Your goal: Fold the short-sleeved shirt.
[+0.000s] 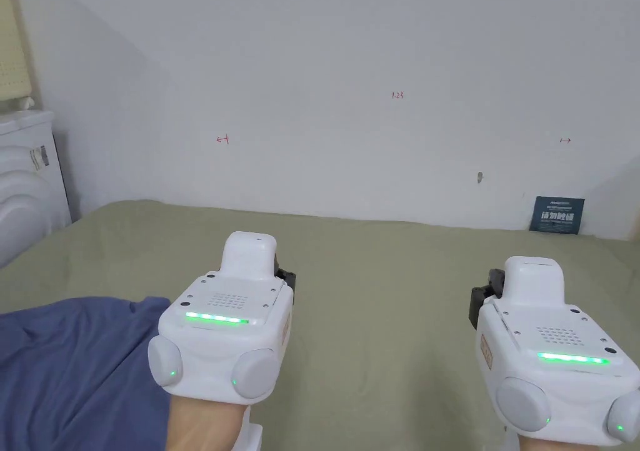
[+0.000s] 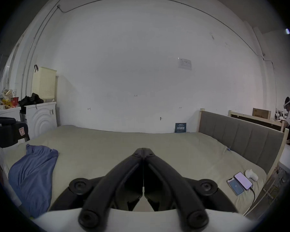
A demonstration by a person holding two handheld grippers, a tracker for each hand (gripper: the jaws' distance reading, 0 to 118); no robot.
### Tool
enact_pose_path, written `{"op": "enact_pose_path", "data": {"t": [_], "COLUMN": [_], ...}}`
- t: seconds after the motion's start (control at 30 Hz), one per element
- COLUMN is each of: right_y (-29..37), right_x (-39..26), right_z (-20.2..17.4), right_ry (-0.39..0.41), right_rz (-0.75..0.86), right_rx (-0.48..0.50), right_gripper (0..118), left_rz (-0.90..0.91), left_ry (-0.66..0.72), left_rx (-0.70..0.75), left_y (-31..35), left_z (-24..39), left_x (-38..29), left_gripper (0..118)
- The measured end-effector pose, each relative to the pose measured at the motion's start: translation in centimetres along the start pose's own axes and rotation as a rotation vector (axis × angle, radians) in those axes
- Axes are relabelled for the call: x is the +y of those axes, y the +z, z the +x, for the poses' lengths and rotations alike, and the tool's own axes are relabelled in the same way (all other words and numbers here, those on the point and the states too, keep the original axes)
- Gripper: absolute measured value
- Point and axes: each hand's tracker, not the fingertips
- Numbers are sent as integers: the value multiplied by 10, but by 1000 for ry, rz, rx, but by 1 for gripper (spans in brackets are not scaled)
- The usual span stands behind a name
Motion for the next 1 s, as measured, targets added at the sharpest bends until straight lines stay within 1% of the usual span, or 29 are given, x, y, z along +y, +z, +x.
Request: {"op": "enact_pose_path", "data": {"t": [0.13,0.23,0.43,0.53,0.67,0.8,0.93,1.0], "right_y": [-4,-10,-17,-16,-14,-6,0,4], "right_x": [1,2,4,3,2,3,3,3], "right_z": [-18,-44,-121,-164,-213,-254,-282,-289], "right_ry": [4,11,17,11,13,22,29,31], "right_rz": [-4,-7,-1,-5,-19,-20,-21,-20], "right_rx": [36,99,283,376,493,588,648,665], "right_gripper": [0,0,0,0,0,0,0,0], "left_rz": [-13,-13,-21,-29,-37,-56,-69,-75], "left_ry": [23,30,32,41,60,77,84,85], "left_rx": [35,94,263,359,485,575,619,633], "left_y": [1,7,33,53,84,113,129,131], "left_z": [-20,-43,-112,-152,-199,-233,-253,-260], "left_x": [0,0,-3,-7,-10,-15,-17,-19], "left_gripper": [0,0,0,0,0,0,0,0]}}
